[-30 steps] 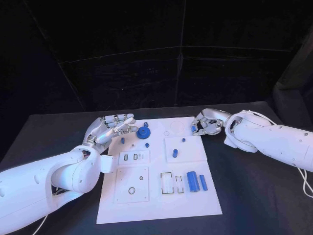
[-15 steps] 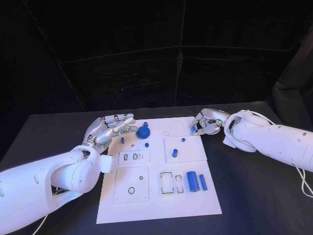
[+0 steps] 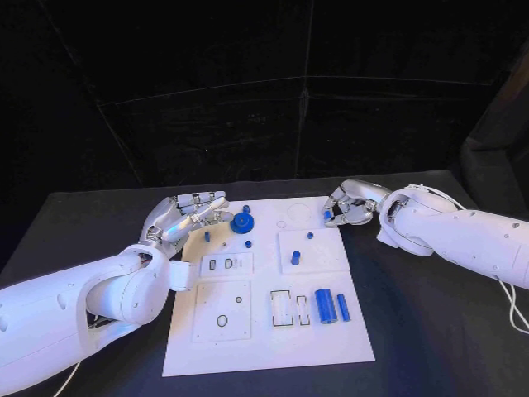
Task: Assemble the parts on the task board
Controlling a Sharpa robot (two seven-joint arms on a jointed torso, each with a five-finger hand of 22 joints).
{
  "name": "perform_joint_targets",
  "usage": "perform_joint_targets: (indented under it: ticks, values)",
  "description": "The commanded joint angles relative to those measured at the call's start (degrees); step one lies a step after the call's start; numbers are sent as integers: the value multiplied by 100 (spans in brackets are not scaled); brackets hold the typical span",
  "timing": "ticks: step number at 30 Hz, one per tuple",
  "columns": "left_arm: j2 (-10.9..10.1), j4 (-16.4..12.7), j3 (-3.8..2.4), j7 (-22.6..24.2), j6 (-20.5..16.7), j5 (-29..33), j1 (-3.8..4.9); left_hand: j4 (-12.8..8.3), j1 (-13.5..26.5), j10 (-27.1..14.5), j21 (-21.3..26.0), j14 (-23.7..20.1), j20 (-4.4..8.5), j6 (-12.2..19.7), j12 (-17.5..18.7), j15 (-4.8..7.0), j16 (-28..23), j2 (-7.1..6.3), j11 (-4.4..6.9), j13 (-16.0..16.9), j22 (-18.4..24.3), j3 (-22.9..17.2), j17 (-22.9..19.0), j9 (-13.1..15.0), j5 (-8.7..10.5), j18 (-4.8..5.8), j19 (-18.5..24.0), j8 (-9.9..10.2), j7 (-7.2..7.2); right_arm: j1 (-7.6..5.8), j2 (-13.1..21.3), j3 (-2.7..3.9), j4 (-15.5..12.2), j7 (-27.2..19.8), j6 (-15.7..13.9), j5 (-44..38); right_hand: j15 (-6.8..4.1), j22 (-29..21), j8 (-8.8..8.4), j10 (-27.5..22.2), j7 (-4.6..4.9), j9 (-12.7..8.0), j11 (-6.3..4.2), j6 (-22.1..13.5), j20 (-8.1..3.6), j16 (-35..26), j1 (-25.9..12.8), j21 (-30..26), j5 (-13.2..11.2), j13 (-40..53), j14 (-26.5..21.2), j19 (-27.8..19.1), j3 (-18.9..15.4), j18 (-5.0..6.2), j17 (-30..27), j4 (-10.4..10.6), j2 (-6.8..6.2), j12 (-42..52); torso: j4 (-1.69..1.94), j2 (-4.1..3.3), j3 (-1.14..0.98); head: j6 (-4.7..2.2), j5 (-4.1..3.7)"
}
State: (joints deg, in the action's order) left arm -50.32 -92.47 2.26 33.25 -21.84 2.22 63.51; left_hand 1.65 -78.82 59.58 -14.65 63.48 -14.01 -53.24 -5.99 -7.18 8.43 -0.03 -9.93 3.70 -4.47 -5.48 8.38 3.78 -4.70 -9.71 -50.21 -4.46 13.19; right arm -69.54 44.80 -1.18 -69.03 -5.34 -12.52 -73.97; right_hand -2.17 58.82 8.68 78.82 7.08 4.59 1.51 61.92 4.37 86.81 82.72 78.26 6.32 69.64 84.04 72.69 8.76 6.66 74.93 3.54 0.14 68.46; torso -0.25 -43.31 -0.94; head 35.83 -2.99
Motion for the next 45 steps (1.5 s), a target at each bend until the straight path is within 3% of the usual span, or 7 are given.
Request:
perform_joint_targets:
  ticks: [1,12,17,21,28,41,45]
  values:
    - [-3,-14,-4,20,68,-37,5,-34,12,48,31,41,-1,-28,30,-16,-34,67,0,-1,10,-12,8,0,26,-90,-22,16,-5,-8,33,3,-109,77,-417,25,-44,6,13,-1,-113,62,-34,150,-45,35,-18,19,-56,-44,455,4,45,-72,822,1,90,-25,0,9,2,10,5]
    - [-70,-74,-5,8,59,-28,11,-36,22,50,33,45,0,-28,34,-16,-39,68,-1,-2,12,-13,10,-1,31,-89,-25,19,-4,-19,208,9,-1010,653,-703,234,-39,1,-48,-27,-95,43,-22,100,-51,33,-150,18,-93,-138,455,7,76,-73,821,42,93,-148,-24,64,55,28,63]
    - [-99,-72,-7,28,60,53,27,-35,35,53,35,48,0,-29,36,-17,-43,68,-2,-2,14,-10,11,-1,44,-89,-27,19,-2,-27,61,10,-1461,1076,-766,196,-37,-10,-75,-79,-91,35,-20,82,-50,29,-164,13,-80,-242,453,1,123,-72,816,38,122,-276,-6,95,101,99,101]
    - [-114,-7,-8,39,59,125,59,-35,36,53,35,48,0,-29,36,-17,-43,68,-2,-2,14,-10,11,-1,44,-89,-27,20,-2,-28,-261,9,-1687,1308,-592,3,-33,2,-105,-58,-81,24,-13,56,-48,36,-181,16,-43,-222,456,8,168,-74,835,34,149,-265,14,106,115,175,173]
    - [-131,82,-8,51,59,162,101,-37,38,54,36,49,0,-30,37,-17,-45,70,-2,-2,14,-11,11,-1,47,-89,-29,20,-2,-24,-852,4,-1705,1682,-325,-405,-21,-20,-148,-30,-62,4,2,23,-40,38,-220,8,44,-200,459,-1,223,-71,844,28,162,-254,25,109,122,295,294]
    - [-143,167,-8,87,49,170,140,-38,40,57,36,51,0,-32,37,-16,-46,71,-2,-2,15,-12,12,-1,49,-89,-30,19,-3,169,-1482,-2,-1492,2093,-269,-774,-18,-48,-169,-27,-60,-5,5,40,-34,29,-298,-2,193,-214,455,-9,264,-64,825,11,106,-288,26,105,113,393,412]
    - [-145,184,-9,95,41,171,145,-38,40,57,36,51,0,-32,37,-16,-46,71,-2,-2,15,-12,12,-1,49,-89,-30,19,-3,196,-1534,-86,-1483,2129,-250,-868,-17,-46,-174,-23,-59,-7,6,42,-34,31,-315,-2,182,-209,456,-6,262,-64,830,3,78,-286,29,111,111,414,430]
